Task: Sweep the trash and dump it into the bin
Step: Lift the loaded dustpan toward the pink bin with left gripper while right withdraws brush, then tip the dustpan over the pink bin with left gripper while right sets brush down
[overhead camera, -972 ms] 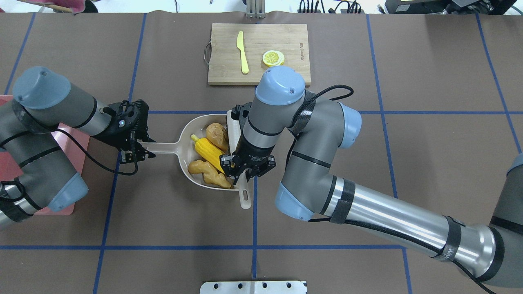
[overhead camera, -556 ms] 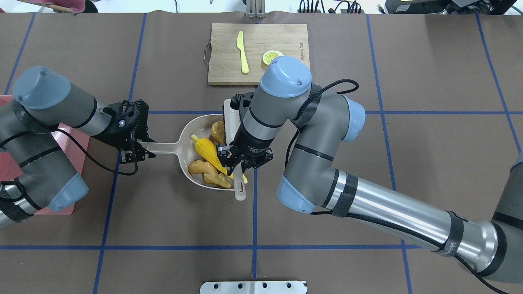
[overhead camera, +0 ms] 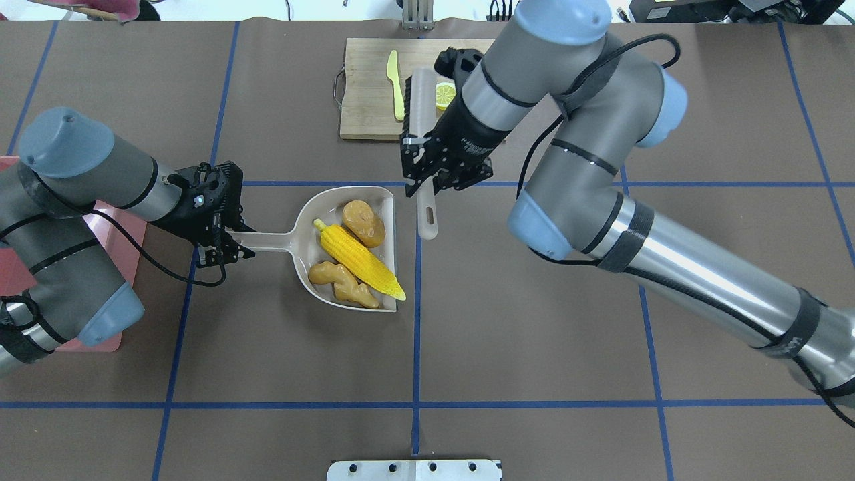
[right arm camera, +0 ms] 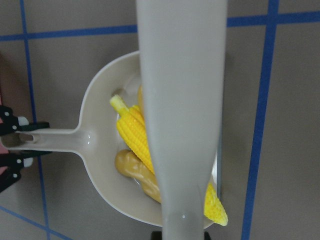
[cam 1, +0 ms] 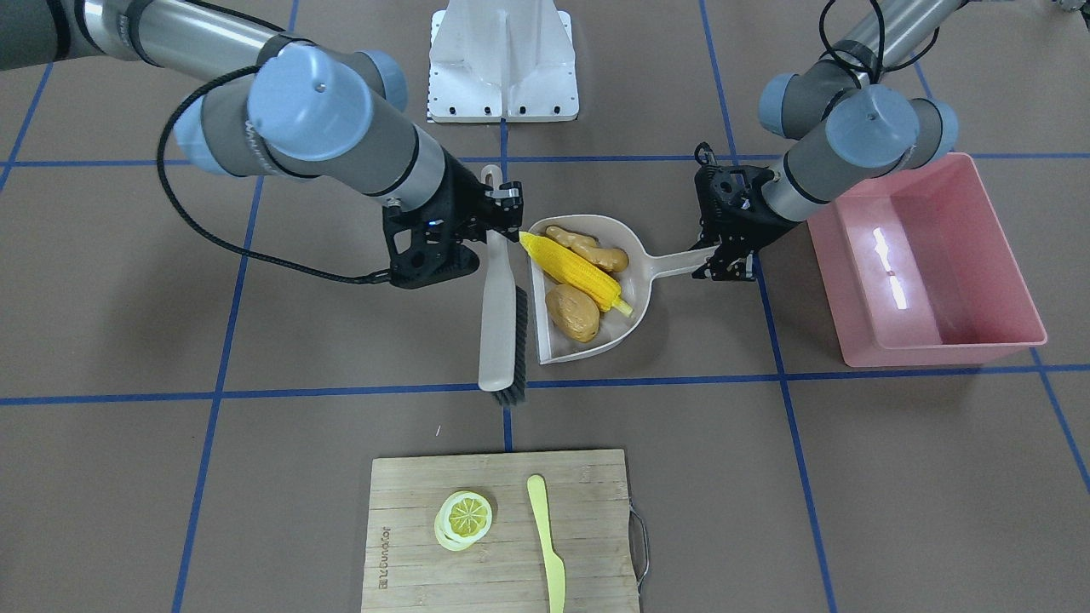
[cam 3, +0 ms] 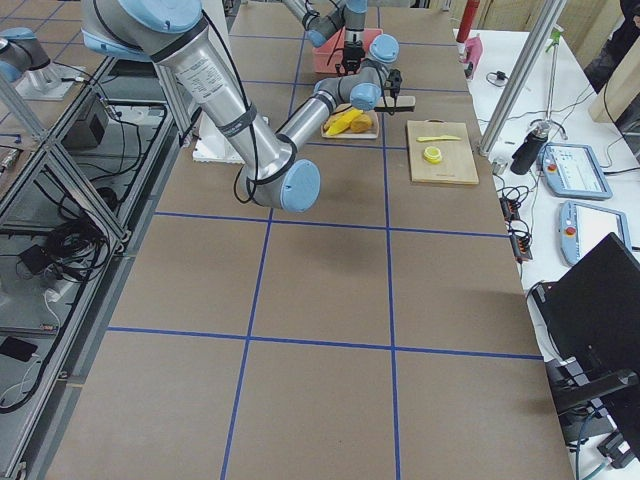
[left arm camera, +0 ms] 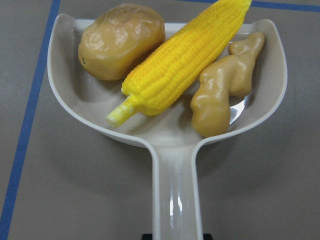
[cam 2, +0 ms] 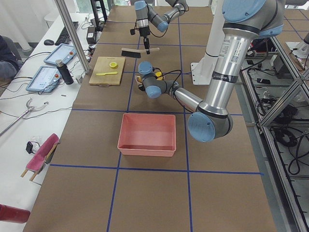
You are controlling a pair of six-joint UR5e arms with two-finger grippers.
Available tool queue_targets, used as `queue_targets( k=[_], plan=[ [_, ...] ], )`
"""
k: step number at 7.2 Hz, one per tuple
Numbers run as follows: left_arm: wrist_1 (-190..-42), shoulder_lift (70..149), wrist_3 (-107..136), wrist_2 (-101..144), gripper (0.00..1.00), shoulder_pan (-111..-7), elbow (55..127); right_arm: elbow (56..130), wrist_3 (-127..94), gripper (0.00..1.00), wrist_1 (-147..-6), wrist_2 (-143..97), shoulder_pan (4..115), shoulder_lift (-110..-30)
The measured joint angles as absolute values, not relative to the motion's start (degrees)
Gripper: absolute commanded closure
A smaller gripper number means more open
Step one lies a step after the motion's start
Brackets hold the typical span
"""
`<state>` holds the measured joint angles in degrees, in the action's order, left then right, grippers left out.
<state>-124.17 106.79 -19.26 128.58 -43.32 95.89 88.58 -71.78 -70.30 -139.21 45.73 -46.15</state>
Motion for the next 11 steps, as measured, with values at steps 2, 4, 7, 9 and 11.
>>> queue_targets(
  k=[2,4,7,9,11],
  plan=[
    [-125.32,106.73,-19.18,128.72,1.0,-43.33,95.96,91.4,-66.88,1.0,-72.23,-140.23,56.28,-51.28],
    [-129.43,106.47,-16.23,128.81,1.0,-43.47,95.97,94.45,-47.65,1.0,-83.27,-136.03,64.57,-56.28],
    [-137.97,102.43,-7.89,130.08,1.0,-47.4,98.68,101.23,-31.5,1.0,-95.29,-135.79,66.38,-67.86],
    [-138.8,92.54,-6.77,133.74,1.0,-55.68,105.11,108.0,-30.83,1.0,-96.44,-140.73,66.38,-80.28],
    [-138.48,83.22,-6.69,139.77,1.0,-68.62,107.68,110.65,-30.64,1.0,-96.18,-145.28,66.28,-89.5]
  ],
)
